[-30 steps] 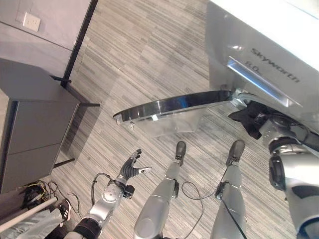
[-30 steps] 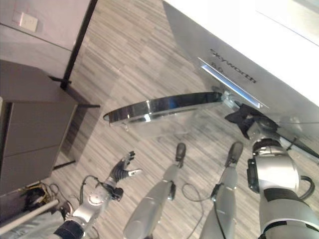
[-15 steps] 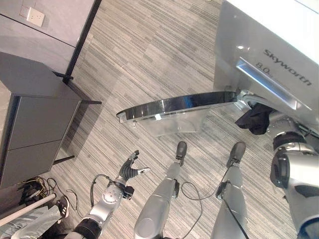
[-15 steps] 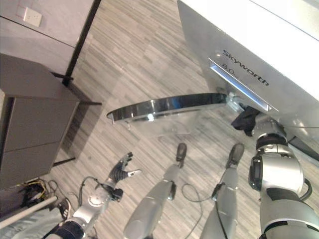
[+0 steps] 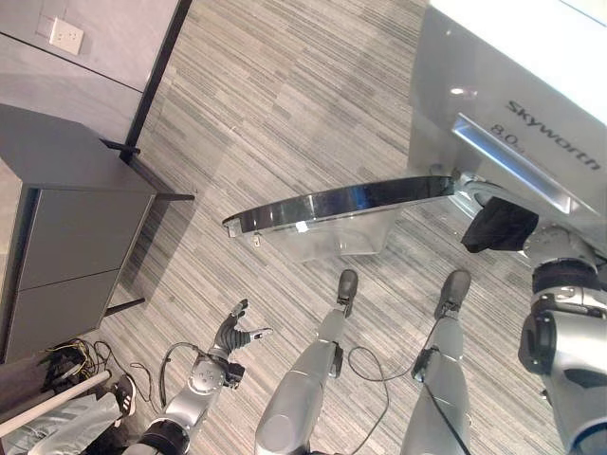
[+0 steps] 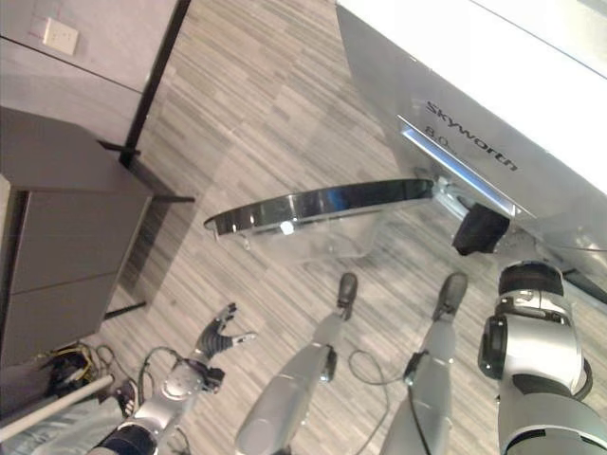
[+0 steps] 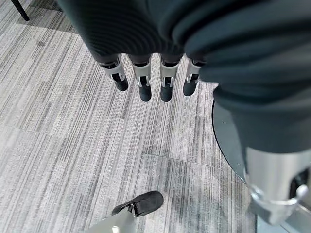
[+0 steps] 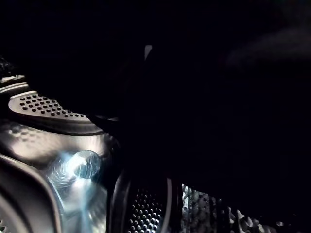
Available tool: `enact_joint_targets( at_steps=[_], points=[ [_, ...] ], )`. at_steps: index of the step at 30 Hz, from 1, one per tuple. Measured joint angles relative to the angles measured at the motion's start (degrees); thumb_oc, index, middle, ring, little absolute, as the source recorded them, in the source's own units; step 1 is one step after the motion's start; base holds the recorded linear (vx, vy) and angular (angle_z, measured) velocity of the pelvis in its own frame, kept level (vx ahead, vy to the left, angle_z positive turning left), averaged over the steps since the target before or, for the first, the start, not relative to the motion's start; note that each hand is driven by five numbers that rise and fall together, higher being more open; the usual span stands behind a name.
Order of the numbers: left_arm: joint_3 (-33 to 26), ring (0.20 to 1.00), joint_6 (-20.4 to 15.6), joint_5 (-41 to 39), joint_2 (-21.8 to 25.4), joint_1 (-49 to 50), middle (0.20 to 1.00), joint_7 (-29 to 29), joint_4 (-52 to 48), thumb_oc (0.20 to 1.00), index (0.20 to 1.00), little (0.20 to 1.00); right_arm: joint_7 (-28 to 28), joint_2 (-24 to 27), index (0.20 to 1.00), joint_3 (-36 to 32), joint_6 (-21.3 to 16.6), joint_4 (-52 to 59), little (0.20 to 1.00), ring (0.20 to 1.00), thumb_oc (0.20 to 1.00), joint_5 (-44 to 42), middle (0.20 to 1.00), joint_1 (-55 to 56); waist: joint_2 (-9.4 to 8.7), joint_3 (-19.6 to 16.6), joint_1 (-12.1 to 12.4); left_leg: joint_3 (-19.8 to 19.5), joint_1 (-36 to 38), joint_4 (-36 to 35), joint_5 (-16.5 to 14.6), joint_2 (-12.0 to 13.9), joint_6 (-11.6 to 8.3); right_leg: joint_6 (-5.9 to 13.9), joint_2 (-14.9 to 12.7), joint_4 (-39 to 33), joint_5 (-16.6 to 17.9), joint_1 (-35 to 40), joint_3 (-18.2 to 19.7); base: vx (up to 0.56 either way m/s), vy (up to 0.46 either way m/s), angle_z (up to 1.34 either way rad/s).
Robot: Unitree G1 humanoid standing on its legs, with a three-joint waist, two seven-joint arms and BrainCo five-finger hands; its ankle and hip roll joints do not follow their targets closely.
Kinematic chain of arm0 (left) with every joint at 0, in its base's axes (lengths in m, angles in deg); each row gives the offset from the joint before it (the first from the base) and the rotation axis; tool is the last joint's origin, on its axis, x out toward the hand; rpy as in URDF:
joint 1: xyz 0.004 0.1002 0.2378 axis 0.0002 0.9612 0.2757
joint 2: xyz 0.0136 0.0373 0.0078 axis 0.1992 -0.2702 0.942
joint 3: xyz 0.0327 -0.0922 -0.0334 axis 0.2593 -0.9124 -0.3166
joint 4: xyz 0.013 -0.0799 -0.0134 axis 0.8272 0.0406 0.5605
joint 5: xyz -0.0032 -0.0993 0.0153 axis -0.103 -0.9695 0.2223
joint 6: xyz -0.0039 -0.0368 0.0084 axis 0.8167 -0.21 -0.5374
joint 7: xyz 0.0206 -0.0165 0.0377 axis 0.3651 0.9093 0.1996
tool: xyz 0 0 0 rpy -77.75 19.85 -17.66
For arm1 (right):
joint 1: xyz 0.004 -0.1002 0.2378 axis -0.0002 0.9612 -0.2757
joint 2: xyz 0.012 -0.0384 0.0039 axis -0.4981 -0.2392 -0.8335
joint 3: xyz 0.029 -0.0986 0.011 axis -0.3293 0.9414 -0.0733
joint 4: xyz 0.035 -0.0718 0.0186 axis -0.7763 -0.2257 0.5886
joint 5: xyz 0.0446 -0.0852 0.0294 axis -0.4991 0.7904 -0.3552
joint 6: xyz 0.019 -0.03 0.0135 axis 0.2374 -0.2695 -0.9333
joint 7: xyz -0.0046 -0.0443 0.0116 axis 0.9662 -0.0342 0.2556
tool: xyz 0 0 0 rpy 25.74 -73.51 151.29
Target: Grab the laundry basket,head to the washer,open it,put in the laundry and shut it.
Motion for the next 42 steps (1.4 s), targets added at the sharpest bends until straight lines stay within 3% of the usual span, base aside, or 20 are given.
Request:
enact_joint_targets(
  at_steps=[1,2,3,6,7,8,10,15,17,20,22,24,29,30,34,38,42],
  points=[
    [0.1,1.0,0.0,0.0,0.0,0.0,1.0,0.0,0.1,1.0,1.0,1.0,0.0,0.2,0.2,0.6,0.0,-0.5,0.2,0.2,0.2,0.0,0.2,-0.1,0.01,0.0,0.1,0.1,0.0,0.0,0.0,0.0,0.0,0.0,0.0,0.0,0.0,0.0,0.1,0.0,0.0,0.0],
    [0.4,1.0,0.0,0.0,0.1,0.0,1.0,0.1,0.2,1.0,1.0,1.0,0.1,1.1,0.529,2.6,0.0,-2.5,0.529,0.529,0.529,0.1,0.529,-0.5,-0.01,0.0,0.0,0.1,0.0,0.0,0.0,0.0,0.0,0.03,0.0,0.0,0.0,0.0,0.1,0.0,0.0,0.0],
    [0.7,1.0,-0.1,0.0,0.1,0.0,1.0,0.0,0.1,1.0,1.0,1.0,0.5,2.8,1.0,6.2,0.5,-5.9,1.0,1.0,1.0,0.1,1.0,-1.6,-0.03,0.0,0.0,0.1,0.1,0.0,0.0,0.0,0.0,0.06,0.0,0.0,0.0,0.1,0.1,0.0,0.0,0.0],
    [1.5,1.0,-0.1,0.0,0.4,-0.6,1.0,-0.1,0.0,1.0,1.0,1.0,5.5,5.3,1.0,13.1,4.7,-20.1,1.0,1.0,1.0,1.1,1.0,-7.1,-0.15,0.1,0.0,0.3,0.6,0.0,0.1,0.0,0.12,0.07,0.0,0.0,0.1,0.5,0.1,0.0,0.0,0.0],
    [1.7,1.0,-0.1,0.0,0.4,-0.7,1.0,-0.2,-0.4,1.0,1.0,1.0,6.9,5.2,1.0,14.4,5.8,-22.5,1.0,1.0,1.0,1.0,1.0,-7.7,-0.24,0.1,0.0,0.4,0.6,0.0,0.1,0.0,0.16,0.08,0.0,0.0,0.1,0.5,0.1,0.0,0.0,0.0],
    [2.6,1.0,-0.1,0.0,0.5,-0.9,1.0,-0.5,-0.3,1.0,1.0,1.0,11.3,5.1,1.0,16.1,10.2,-24.7,1.0,1.0,1.0,1.0,1.0,-8.6,-0.38,0.1,-0.2,0.5,0.7,0.0,0.1,0.0,0.16,0.11,0.0,0.0,0.0,0.5,0.3,0.02,-0.012,-0.03],
    [2.9,1.0,-0.1,0.0,0.4,-0.9,1.0,-1.2,-0.4,1.0,1.0,1.0,13.6,5.0,1.0,16.1,12.0,-25.1,1.0,1.0,1.0,1.0,1.0,-9.3,-0.38,0.1,-0.2,0.7,0.8,0.0,0.1,0.0,0.17,0.11,0.0,0.0,0.0,0.5,0.4,0.02,-0.01,-0.04],
    [2.6,1.0,1.2,0.0,-0.6,-0.6,1.0,-1.8,1.1,1.0,1.0,1.0,17.2,-4.5,1.0,8.3,12.0,-13.8,1.0,1.0,1.0,-6.9,1.0,-2.3,-2.65,-0.2,-3.3,1.1,1.2,0.0,0.0,0.8,0.08,-0.14,0.9,-0.1,-0.1,0.8,0.7,0.02,-0.018,-0.06],
    [0.0,1.0,1.2,1.7,-2.3,-0.6,1.0,-1.6,1.2,1.0,1.0,1.0,19.7,-8.3,1.0,3.6,8.5,-2.8,1.0,1.0,1.0,-9.9,1.0,4.3,-3.57,-0.6,-4.1,1.2,1.5,0.0,-0.1,1.0,-0.1,-0.33,1.1,0.0,-0.1,0.9,0.8,0.02,-0.012,-0.05],
    [-1.4,1.0,1.2,2.5,-2.7,-0.5,1.0,-1.5,2.6,1.0,1.0,1.0,22.2,-12.0,1.0,3.7,6.4,1.3,1.0,1.0,1.0,-12.3,1.0,9.6,-4.86,-1.1,-5.6,1.2,2.4,0.0,-0.6,1.2,-0.28,-0.28,1.3,0.0,-0.6,1.8,0.8,0.03,0.005,-0.03],
    [-3.0,1.0,1.5,4.0,-3.5,0.2,1.0,-1.3,6.1,1.0,1.0,1.0,26.8,-18.5,1.0,4.8,4.5,9.3,1.0,1.0,1.0,-14.1,1.0,21.1,-7.21,-2.8,-6.8,1.6,3.8,0.0,-1.2,1.6,-0.31,-0.61,1.7,-0.1,-1.0,2.8,1.4,0.0,0.007,-0.15],
    [-3.6,1.0,1.6,4.4,-3.8,0.7,1.0,-1.3,6.7,1.0,1.0,1.0,28.2,-20.7,1.0,5.8,4.7,9.4,1.0,1.0,1.0,-14.4,1.0,26.2,-8.0,-3.8,-6.9,1.9,4.2,0.0,-1.3,1.7,-0.29,-0.58,1.8,-0.1,-1.2,3.1,1.7,0.0,0.002,-0.09],
    [-3.8,1.0,1.6,4.6,-4.1,1.2,1.0,-1.4,6.7,1.0,1.0,1.0,29.4,-20.7,1.0,6.5,4.6,9.8,1.0,1.0,1.0,-15.8,1.0,28.0,-8.1,-4.0,-7.7,2.6,4.2,0.0,-1.4,1.7,-0.43,-0.35,1.8,-0.1,-1.2,2.9,2.0,0.0,-0.005,-0.01],
    [-4.2,1.0,1.7,6.3,-4.2,2.6,1.0,-1.6,7.3,1.0,1.0,1.0,33.7,-20.6,1.0,11.1,5.2,14.3,1.0,1.0,1.0,-13.1,1.0,35.7,-8.9,-4.5,-8.2,2.8,4.5,0.0,-1.5,2.0,-0.44,-0.78,2.1,-0.1,-0.9,3.0,2.1,-0.02,-0.032,-0.08],
    [-3.9,1.0,2.1,6.6,-4.3,2.8,1.0,-1.8,9.1,1.0,1.0,1.0,34.5,-21.5,1.0,14.9,10.0,5.4,1.0,1.0,1.0,-8.4,1.0,42.2,-9.88,-5.1,-10.1,2.9,4.5,0.0,-1.6,2.1,-0.4,-0.82,2.2,-0.1,-0.9,3.1,2.2,-0.01,-0.016,-0.02],
    [-3.8,1.0,1.8,6.5,-4.3,2.8,1.0,-1.6,9.0,1.0,1.0,1.0,32.9,-21.5,1.0,14.4,10.9,-2.8,1.0,1.0,1.0,-4.8,1.0,38.5,-9.88,-5.1,-10.2,2.8,4.3,-0.1,-1.6,2.3,-0.45,-0.68,2.5,-0.2,-1.2,2.8,2.5,0.0,-0.003,-0.02],
    [-3.1,1.0,1.6,6.4,-4.1,2.9,1.0,-1.4,8.8,1.0,1.0,1.0,29.8,-19.2,1.0,15.0,12.1,-11.7,1.0,1.0,1.0,1.1,1.0,27.0,-9.37,-4.8,-8.7,2.7,3.9,-0.1,-1.7,2.7,-0.63,-0.95,2.7,-0.8,-0.9,2.7,2.7,-0.01,-0.003,-0.02]
  ],
)
